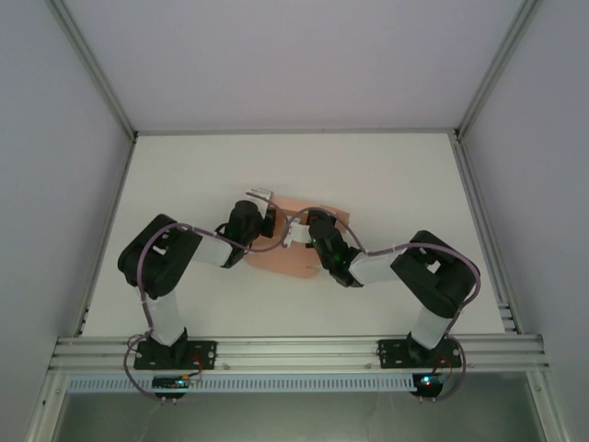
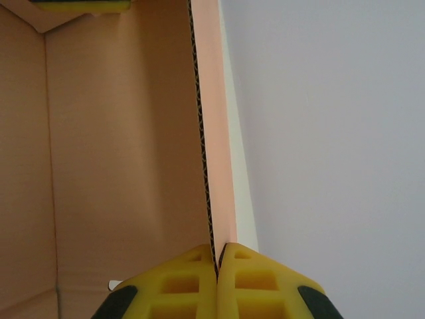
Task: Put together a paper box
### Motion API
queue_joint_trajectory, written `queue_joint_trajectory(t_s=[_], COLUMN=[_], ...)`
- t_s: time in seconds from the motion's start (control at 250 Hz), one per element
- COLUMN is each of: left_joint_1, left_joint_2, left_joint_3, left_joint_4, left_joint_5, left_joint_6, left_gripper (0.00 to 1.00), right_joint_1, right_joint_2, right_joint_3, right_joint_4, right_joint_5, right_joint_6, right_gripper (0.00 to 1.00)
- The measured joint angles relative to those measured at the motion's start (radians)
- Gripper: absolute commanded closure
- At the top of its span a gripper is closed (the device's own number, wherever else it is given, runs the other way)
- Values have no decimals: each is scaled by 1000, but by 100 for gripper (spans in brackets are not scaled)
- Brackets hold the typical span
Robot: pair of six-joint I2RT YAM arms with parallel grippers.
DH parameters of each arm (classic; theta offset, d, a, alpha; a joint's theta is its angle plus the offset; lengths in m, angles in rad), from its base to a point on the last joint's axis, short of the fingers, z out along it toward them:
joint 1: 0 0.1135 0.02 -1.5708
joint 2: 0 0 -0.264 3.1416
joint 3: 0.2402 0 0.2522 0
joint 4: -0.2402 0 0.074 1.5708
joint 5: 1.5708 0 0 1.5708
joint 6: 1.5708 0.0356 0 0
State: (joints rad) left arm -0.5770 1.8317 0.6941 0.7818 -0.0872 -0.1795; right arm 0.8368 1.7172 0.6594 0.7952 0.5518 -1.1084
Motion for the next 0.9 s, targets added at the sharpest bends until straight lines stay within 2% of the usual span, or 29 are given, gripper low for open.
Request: queue_joint_trajectory(t_s=[0.048, 0.168, 0.2, 0.328, 0.372, 0.504, 0.58, 0.64, 0.735, 0.859, 0.899], left_joint_1=[1, 3, 4, 18, 29, 57, 72, 76, 76, 75, 75], left_joint_2=[3, 3, 3, -3, -18, -94, -140, -167, -196, -216, -219], left_joint_3=[3, 5, 5, 5, 3, -10, -10, -10, -10, -10, -10], left_joint_4=[0, 0, 1, -8, -23, -57, -76, -88, -114, -146, -158], left_joint_5=[2, -3, -3, 16, 42, 135, 197, 244, 307, 349, 353], left_joint_6=[3, -8, -16, -60, -78, -121, -142, -153, -163, -163, -163], left_gripper=[100, 100, 100, 100, 100, 100, 100, 100, 100, 100, 100], right_joint_1=[-4, -8, -8, -35, -70, -223, -292, -309, -309, -319, -320], right_joint_2=[-5, -27, -37, -158, -237, -434, -513, -542, -529, -502, -501], right_joint_3=[0, -3, -5, -8, 5, 82, 103, 111, 138, 177, 184], right_joint_4=[-5, -35, -56, -244, -367, -645, -730, -784, -869, -938, -948], right_joint_5=[-9, -38, -46, -87, -133, -369, -501, -592, -708, -790, -805], right_joint_6=[15, 98, 128, 285, 387, 622, 714, 777, 861, 930, 942], right_gripper=[91, 43, 34, 11, 9, 9, 16, 25, 50, 67, 80])
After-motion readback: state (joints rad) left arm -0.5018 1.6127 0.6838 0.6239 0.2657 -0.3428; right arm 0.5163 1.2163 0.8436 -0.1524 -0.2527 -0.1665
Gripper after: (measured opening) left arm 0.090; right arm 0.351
